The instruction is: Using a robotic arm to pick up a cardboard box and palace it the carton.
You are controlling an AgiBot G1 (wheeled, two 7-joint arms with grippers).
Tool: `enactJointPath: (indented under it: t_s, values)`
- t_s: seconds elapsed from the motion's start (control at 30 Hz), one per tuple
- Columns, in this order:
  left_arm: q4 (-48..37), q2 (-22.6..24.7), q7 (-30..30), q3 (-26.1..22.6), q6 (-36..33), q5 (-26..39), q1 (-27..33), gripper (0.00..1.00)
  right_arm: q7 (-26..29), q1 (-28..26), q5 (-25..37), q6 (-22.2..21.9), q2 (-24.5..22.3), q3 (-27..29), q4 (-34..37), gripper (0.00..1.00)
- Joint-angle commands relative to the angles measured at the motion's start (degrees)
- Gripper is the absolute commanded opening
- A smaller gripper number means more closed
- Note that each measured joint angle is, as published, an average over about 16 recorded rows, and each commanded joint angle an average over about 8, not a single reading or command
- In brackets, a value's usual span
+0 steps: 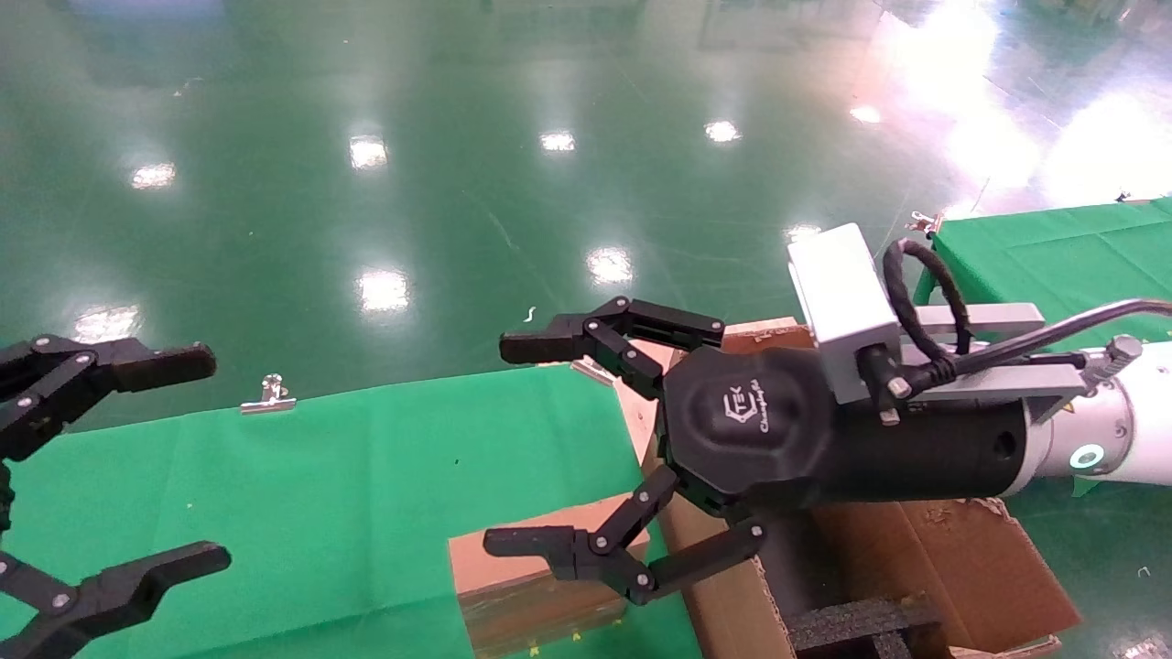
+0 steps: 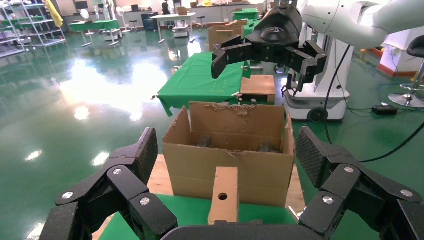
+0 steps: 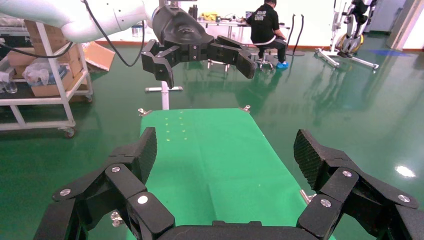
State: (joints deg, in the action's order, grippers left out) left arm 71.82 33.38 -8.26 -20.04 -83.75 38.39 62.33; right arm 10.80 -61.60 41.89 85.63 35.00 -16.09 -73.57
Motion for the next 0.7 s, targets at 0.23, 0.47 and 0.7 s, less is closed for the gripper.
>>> enactJointPath:
  t_s: [0.23, 0.47, 0.7]
  values:
    - [0.0, 0.0, 0.0, 0.0, 0.0, 0.0, 0.0, 1.00, 0.0, 0.0, 0.0, 0.0, 0.0, 0.0, 0.0, 1.00]
    - [0.0, 0.0, 0.0, 0.0, 0.0, 0.0, 0.0, 1.00, 0.0, 0.0, 0.0, 0.0, 0.0, 0.0, 0.0, 1.00]
    - [0.0, 0.0, 0.0, 0.0, 0.0, 0.0, 0.0, 0.65, 0.0, 0.0, 0.0, 0.0, 0.0, 0.0, 0.0, 1.00]
